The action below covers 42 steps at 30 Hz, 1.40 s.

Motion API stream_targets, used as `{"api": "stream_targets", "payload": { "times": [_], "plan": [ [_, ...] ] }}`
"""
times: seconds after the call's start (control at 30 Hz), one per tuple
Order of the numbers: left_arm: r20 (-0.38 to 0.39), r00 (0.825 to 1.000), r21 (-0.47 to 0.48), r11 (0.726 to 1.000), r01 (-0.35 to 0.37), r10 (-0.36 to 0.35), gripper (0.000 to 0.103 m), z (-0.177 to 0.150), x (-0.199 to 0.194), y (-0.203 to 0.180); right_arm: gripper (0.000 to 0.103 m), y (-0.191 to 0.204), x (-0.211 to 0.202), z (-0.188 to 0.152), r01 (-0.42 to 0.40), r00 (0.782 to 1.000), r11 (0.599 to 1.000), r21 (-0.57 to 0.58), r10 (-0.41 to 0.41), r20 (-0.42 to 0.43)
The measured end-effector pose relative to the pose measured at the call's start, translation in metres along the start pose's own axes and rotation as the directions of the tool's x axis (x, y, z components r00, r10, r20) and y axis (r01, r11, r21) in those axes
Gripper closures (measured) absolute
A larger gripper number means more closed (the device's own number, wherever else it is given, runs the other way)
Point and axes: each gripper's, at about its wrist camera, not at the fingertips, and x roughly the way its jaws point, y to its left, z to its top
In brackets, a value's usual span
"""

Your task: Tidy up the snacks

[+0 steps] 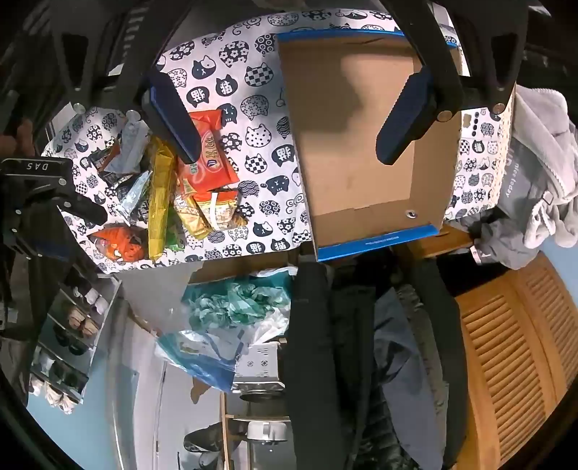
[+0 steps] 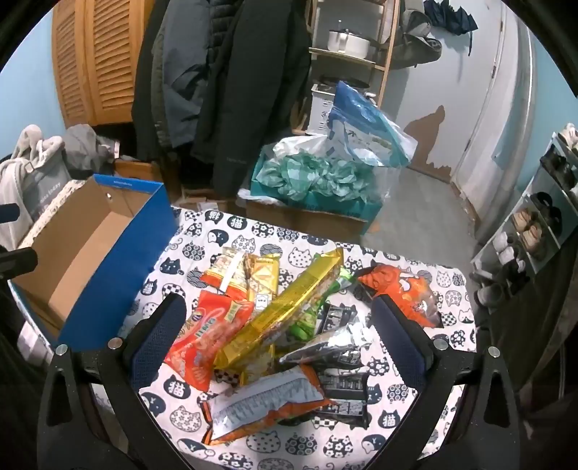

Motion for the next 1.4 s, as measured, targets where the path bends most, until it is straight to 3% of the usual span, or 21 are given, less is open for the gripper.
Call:
{"api": "stream_targets", "payload": {
  "times": [1.4],
  "plan": [
    [0.006, 1.000, 0.005, 1.000, -0.015, 0.015, 0.004, -0.006, 0.003, -0.003, 0.003, 0.003, 0.003, -0.005, -0.026, 0.999, 1.000, 0.000, 0.026, -0.027]
  ]
}}
